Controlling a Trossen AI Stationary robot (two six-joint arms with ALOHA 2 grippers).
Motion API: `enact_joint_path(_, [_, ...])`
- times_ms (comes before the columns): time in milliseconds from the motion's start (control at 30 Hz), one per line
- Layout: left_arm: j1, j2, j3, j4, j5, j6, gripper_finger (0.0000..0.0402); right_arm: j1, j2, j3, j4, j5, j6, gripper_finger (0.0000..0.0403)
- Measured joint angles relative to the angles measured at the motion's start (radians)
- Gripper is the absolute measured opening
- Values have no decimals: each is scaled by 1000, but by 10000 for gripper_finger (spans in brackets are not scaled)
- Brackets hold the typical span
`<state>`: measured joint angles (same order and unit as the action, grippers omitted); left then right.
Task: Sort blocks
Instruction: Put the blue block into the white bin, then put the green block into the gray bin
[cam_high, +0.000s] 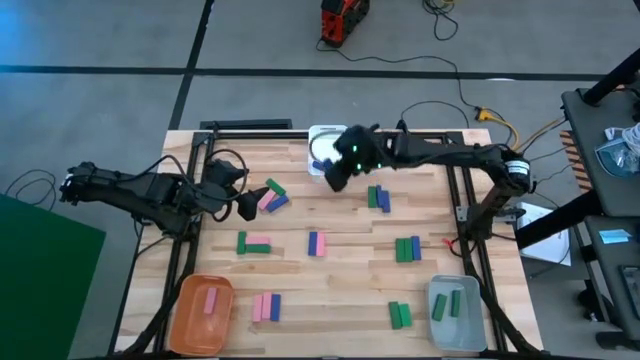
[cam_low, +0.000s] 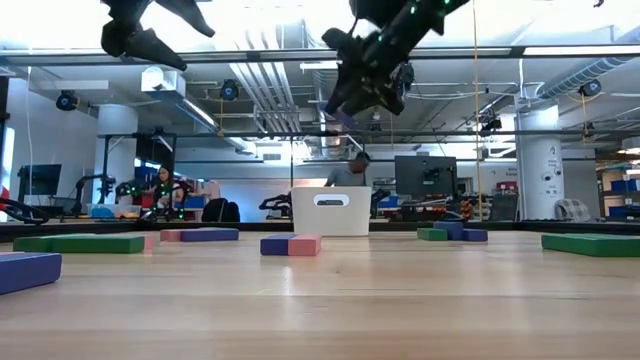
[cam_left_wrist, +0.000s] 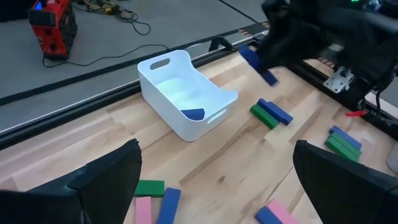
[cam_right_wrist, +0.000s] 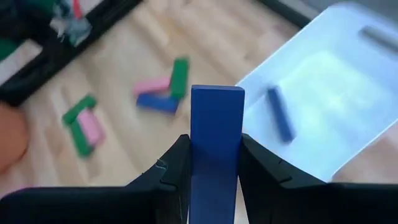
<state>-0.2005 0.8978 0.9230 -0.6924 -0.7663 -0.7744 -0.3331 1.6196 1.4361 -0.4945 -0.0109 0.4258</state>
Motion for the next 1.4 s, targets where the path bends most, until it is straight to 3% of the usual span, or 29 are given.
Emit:
enact_joint_path(267, [0,0,0,2,-3,-90,388,-124,75,0,50,5,-52,91])
enact_joint_path(567, [1,0,0,4,-3,-199,388,-165,174,0,134,-20,-78,93])
enact_joint_path(833, [12,0,0,4,-46,-233,388,-186,199,0,139,-15,-88,175])
enact_joint_path(1033, [43,0,0,12,-43,-237,388,-202,188,0,144,-15,-113,175])
enact_joint_path(1200, [83,4,0,19,41,-272,388,-202,123,0,118,-23,-149,154])
enact_joint_path(1400, [150,44,0,16,252,-359,388,-196,-3,0,43,-24,-191,126])
